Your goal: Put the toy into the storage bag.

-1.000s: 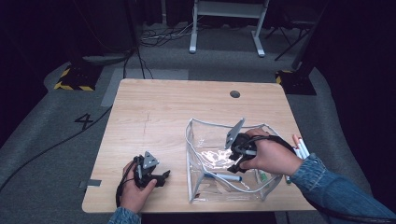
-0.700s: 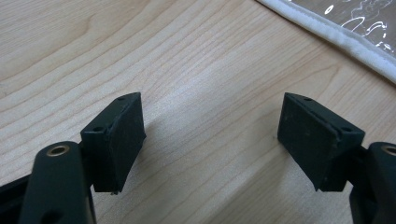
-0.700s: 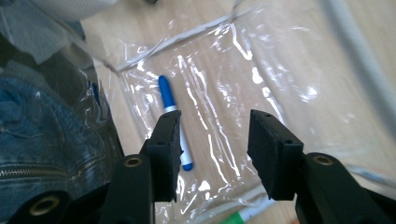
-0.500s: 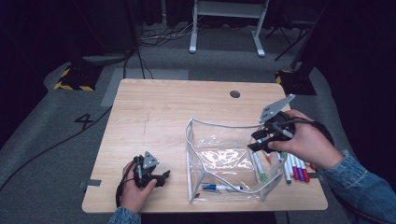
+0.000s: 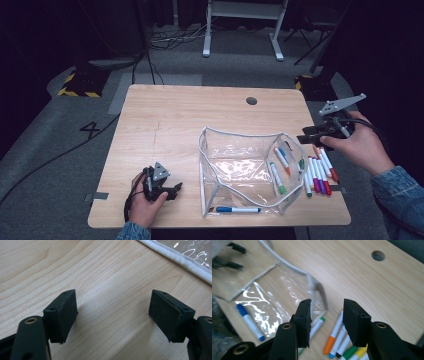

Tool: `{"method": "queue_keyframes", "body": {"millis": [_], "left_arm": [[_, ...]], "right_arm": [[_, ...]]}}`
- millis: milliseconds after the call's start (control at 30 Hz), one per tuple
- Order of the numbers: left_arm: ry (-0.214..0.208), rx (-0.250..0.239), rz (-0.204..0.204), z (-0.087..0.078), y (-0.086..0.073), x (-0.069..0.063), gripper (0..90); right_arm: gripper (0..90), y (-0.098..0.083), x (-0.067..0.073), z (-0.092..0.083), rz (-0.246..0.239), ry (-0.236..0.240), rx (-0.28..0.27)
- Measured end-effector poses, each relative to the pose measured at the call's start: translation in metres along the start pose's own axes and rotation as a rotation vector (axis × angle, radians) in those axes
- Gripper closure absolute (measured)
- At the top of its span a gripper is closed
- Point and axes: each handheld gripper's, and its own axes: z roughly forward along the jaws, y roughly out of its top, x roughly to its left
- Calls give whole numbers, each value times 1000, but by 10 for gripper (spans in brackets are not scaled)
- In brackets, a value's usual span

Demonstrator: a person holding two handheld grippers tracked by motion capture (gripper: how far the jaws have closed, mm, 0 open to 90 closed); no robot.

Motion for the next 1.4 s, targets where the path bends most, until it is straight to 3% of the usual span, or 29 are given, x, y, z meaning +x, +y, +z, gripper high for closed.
{"method": "queue_keyframes", "body": {"millis": [167,333,433,500,533,633,700,1000,1200,1400], "left_arm": [[0,0,0,0,0,0,232],[0,0,0,0,0,0,233],[0,0,0,0,0,0,233],[0,0,0,0,0,0,233],[-1,1,0,0,0,0,233],[0,0,0,0,0,0,232],[0,0,0,0,0,0,232],[-1,1,0,0,0,0,233],[0,0,0,0,0,0,233],[0,0,0,0,0,0,233]], "right_arm": [[591,-17,-21,11,51,-67,18],[590,-29,-31,28,87,-84,36],[589,-42,-40,50,128,-92,60],[589,-44,-42,54,135,-93,64],[584,-51,-46,67,158,-100,90],[583,-58,-50,79,170,-108,116],[587,-67,-54,96,211,-100,130],[596,-89,-59,136,271,-106,188],[598,-97,-60,150,308,-103,205],[639,-100,-60,160,329,-144,248]]}}
